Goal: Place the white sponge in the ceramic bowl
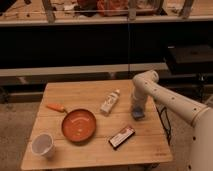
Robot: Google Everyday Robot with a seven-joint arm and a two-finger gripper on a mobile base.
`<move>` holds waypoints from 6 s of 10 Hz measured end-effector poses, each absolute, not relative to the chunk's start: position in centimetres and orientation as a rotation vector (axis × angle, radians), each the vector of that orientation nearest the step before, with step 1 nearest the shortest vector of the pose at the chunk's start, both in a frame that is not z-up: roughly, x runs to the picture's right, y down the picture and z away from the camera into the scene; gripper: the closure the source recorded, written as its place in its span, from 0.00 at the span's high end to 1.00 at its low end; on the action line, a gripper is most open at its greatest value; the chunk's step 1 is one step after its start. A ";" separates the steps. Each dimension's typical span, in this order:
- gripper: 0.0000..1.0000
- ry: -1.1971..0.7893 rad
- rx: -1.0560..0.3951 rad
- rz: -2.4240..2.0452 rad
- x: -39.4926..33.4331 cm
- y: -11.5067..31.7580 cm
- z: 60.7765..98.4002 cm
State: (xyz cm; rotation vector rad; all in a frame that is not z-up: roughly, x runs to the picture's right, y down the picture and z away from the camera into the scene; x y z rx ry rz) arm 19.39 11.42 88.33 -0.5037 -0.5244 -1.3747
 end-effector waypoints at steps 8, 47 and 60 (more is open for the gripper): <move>0.00 -0.510 -0.489 -1.433 16.9 8.3 86.9; 0.00 -0.591 -0.327 -1.746 -5.5 4.2 76.4; 0.00 -0.658 -0.244 -1.901 -10.7 5.7 76.0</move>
